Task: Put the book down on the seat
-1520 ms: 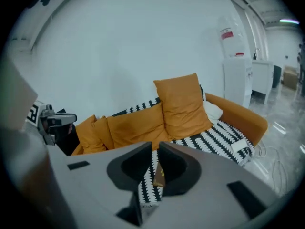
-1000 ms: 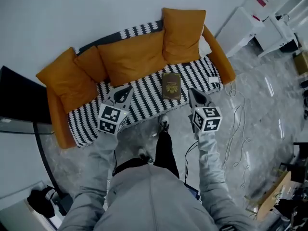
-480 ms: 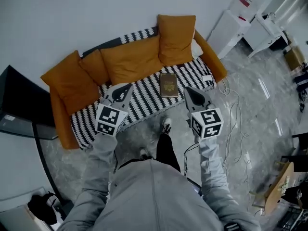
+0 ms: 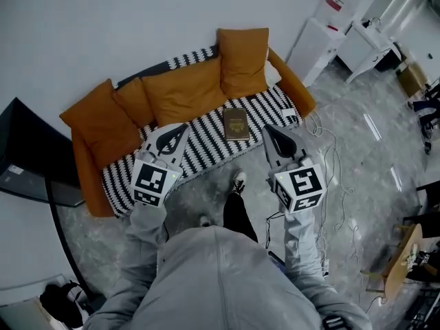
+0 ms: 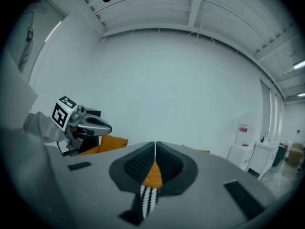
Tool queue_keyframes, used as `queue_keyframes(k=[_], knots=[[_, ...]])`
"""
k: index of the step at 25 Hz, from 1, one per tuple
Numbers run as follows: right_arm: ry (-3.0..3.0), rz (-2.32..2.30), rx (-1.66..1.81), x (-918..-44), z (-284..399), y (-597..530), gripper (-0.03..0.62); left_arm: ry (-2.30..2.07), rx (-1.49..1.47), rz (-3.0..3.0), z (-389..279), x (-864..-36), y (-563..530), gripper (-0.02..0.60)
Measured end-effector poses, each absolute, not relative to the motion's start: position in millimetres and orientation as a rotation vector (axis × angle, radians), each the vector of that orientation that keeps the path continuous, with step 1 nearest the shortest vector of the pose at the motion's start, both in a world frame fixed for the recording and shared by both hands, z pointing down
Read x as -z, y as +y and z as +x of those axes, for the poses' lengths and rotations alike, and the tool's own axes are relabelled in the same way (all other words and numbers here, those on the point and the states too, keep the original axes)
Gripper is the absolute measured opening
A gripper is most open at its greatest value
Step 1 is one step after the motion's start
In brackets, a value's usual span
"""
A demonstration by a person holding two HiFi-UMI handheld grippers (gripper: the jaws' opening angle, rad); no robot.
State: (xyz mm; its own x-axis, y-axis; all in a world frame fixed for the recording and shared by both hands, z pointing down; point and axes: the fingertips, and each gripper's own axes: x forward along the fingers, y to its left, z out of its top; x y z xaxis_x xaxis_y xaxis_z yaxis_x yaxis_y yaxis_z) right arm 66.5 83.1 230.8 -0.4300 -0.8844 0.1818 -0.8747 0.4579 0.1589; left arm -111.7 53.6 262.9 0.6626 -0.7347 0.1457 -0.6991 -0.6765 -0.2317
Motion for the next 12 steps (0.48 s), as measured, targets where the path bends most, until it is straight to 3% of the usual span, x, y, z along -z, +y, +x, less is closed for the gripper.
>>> queue_keyframes(k=[12], knots=[[-2.541, 1.477, 0.291, -164, 43, 127, 0.034, 1.020, 0.179, -2.626, -89, -179, 107, 0.025]])
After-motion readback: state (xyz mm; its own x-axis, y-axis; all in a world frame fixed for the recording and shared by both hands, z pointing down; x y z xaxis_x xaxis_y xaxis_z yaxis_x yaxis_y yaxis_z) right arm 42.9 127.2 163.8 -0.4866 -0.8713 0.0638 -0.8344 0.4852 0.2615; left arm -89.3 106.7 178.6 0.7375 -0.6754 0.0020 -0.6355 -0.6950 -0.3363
